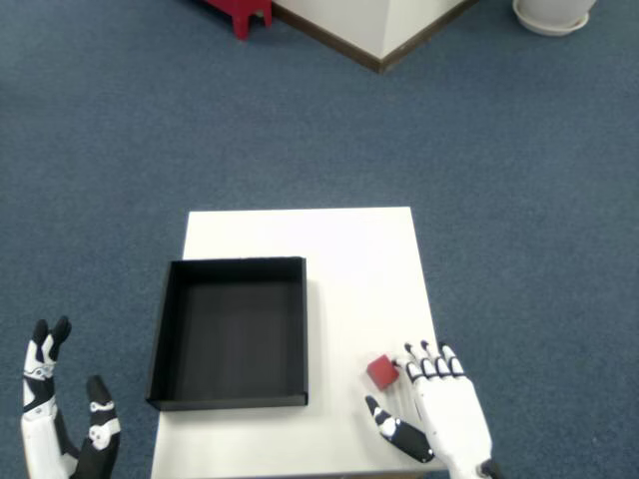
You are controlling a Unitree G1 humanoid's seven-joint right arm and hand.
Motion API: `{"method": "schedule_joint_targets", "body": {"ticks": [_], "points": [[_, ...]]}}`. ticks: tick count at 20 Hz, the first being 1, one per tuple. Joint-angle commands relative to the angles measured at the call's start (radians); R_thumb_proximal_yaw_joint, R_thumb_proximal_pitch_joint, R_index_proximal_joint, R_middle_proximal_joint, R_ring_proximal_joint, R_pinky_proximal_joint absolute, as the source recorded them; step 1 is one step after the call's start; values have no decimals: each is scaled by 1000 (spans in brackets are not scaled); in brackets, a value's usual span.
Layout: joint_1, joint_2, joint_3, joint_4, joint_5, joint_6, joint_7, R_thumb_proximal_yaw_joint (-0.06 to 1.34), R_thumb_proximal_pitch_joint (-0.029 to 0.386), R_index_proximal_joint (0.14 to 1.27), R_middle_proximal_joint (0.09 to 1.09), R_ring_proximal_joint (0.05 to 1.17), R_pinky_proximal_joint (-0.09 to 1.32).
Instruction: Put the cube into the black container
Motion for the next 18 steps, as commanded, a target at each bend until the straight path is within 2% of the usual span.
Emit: {"method": "schedule_joint_targets", "body": {"ticks": [1, 18], "points": [[-32, -3, -4, 0, -4, 15, -54, 216, 82, 473, 225, 189, -23], [-46, 8, -9, 24, 0, 32, -88, 225, 112, 516, 227, 180, -27]]}}
